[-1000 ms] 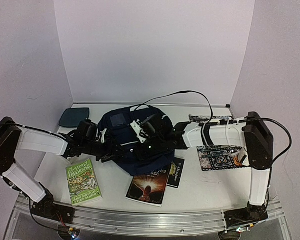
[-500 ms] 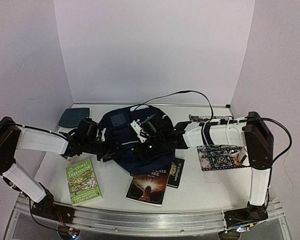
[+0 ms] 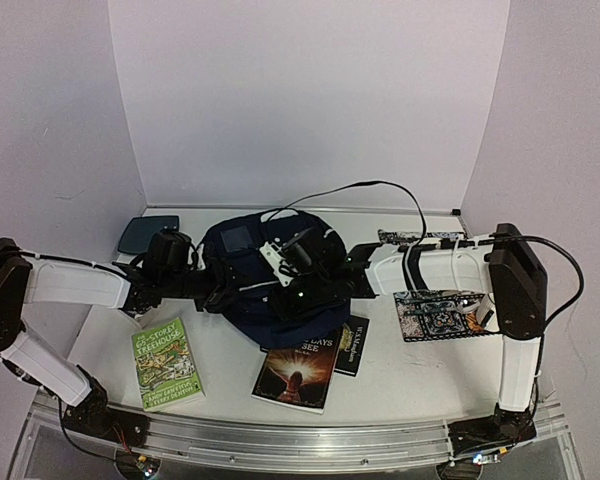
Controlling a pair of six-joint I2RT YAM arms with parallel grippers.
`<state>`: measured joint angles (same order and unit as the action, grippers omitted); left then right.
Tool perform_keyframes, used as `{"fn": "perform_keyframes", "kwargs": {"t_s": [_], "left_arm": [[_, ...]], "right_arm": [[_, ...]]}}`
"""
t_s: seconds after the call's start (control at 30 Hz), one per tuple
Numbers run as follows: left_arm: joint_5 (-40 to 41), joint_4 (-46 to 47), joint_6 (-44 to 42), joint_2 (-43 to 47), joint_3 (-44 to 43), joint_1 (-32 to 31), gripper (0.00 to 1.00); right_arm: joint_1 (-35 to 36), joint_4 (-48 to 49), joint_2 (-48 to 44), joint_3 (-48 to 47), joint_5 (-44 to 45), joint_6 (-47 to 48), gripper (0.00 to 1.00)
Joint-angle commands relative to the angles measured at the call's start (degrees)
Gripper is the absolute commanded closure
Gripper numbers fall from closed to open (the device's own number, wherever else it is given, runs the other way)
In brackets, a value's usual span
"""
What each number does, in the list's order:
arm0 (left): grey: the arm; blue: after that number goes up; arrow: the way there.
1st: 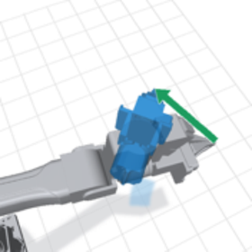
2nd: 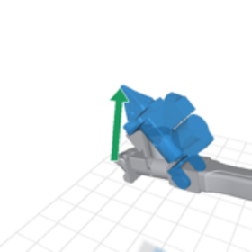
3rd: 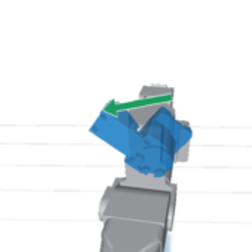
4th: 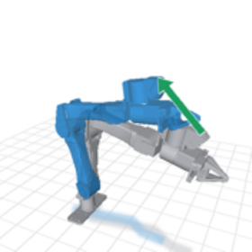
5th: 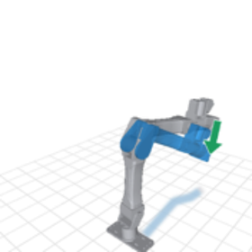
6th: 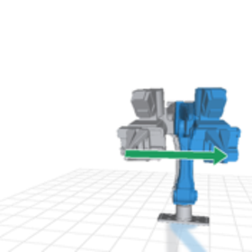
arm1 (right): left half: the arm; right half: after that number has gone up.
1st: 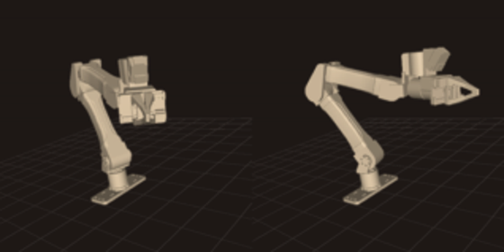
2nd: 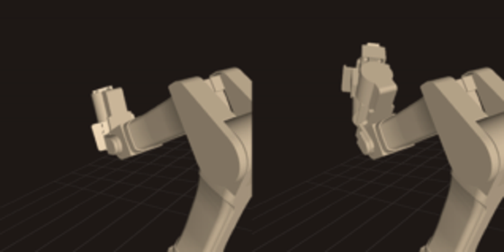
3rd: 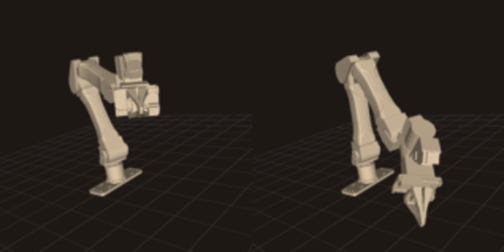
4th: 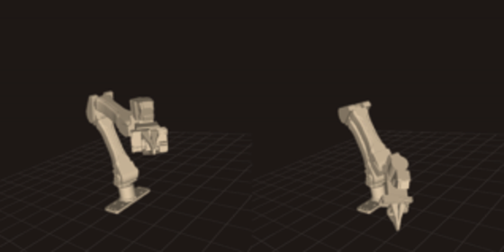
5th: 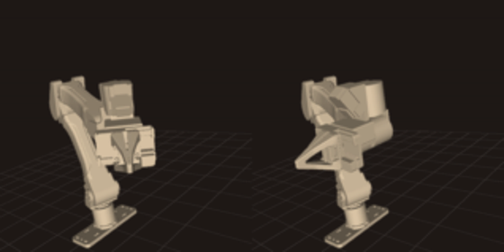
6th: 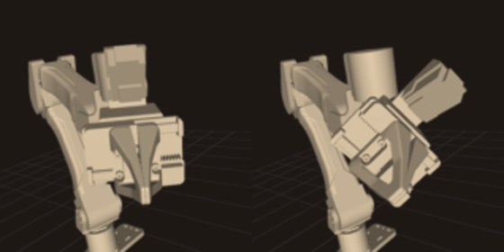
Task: Pack the student bag
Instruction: Hold the second largest pocket of the student bag, then zip the student bag into the second largest pocket of the bag.
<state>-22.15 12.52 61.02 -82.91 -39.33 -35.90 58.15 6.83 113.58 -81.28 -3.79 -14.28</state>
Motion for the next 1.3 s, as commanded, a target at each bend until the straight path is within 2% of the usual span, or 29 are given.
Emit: {"fn": "perform_keyframes", "kwargs": {"t_s": [0.0, 0.47, 0.57, 0.77, 0.8, 1.03, 1.27], "left_arm": [[0.4, 2.47, 0.79, -2.58, -1.79, 0.22, 0.41], [-0.54, 2.72, 2.0, -5.44, -0.58, 0.1, 0.46], [-0.56, 2.85, 1.07, -6.23, -2.6, 0.02, 0.57], [-0.49, 2.86, -0.04, -7.36, -3.52, 0.04, 0.96], [-0.23, 2.86, -0.2, -7.27, -3.36, 0.06, 0.99], [0.51, 2.78, -3.22, -5.51, -1.93, 1.55, 1.0], [-5.17, 2.22, -8.62, -6.32, -1.33, 7.17, 1.0]], "right_arm": [[0.58, -0.67, -0.64, -3.11, -0.49, 1.02, 1.0], [0.64, -0.89, 0.08, -4.51, -0.61, 2.17, 1.0], [0.77, -1.05, 0.6, -5.2, -1.1, 2.48, 1.0], [0.81, -3.11, 0.4, -5.42, 1.34, 4.12, 1.0], [0.76, -3.93, 0.1, -5.34, 2.29, 4.62, 1.0], [-2.41, -8.61, -6.34, 0.56, 7.27, 6.88, 1.0], [-11.48, -9.71, -13.11, 9.94, 7.64, 6.63, 1.0]]}}
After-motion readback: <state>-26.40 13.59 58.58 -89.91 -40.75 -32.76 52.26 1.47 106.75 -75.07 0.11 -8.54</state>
